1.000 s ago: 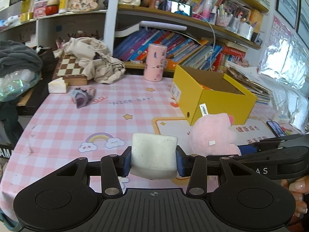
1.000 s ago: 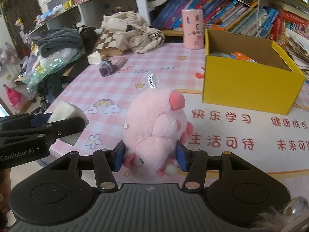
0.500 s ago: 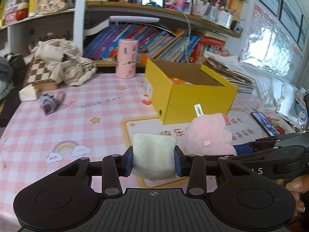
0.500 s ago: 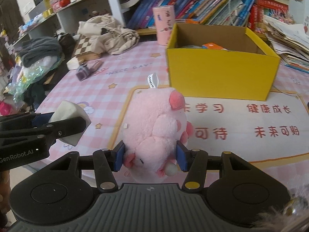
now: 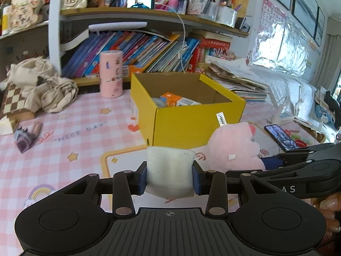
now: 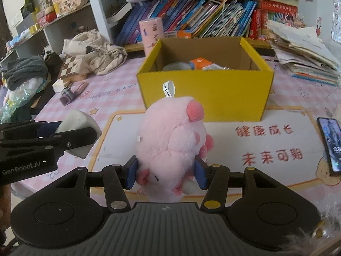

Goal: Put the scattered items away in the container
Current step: 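Carry the white foam cube and pink pig plush with both tools toward the yellow box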

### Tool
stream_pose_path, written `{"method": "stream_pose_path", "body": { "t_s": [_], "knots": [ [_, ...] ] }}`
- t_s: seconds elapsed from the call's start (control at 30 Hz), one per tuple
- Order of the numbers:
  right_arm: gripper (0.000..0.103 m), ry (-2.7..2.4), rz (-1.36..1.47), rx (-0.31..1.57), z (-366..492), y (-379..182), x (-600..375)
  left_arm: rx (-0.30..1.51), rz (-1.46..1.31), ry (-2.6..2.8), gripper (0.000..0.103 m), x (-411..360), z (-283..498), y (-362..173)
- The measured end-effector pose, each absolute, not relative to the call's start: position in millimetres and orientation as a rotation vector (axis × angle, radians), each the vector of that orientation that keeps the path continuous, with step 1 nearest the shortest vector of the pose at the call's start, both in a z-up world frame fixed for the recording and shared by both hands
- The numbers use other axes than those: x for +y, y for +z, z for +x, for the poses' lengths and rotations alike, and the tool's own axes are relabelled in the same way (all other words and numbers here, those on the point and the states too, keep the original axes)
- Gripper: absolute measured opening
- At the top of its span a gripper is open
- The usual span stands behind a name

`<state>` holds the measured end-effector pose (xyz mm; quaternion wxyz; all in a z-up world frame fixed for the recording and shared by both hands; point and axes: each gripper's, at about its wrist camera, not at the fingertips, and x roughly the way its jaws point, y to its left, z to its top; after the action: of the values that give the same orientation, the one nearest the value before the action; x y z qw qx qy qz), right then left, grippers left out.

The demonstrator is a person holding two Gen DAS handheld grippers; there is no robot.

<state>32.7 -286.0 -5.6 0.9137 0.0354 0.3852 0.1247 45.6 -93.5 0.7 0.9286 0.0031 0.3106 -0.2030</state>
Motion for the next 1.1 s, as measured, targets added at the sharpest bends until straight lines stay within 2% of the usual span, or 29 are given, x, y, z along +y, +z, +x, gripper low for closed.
{"method": "stream_pose_path", "body": {
  "t_s": [0.47, 1.1],
  "knots": [
    [0.050, 0.249, 0.043, 0.750, 62, 6, -315, 0.600, 0.015, -0.417, 0.039, -121, 74, 10],
    [0.051, 0.316, -0.046, 0.569, 123, 46, -348, 0.508, 0.012, -0.369, 0.039, -160, 126, 35]
  ]
}}
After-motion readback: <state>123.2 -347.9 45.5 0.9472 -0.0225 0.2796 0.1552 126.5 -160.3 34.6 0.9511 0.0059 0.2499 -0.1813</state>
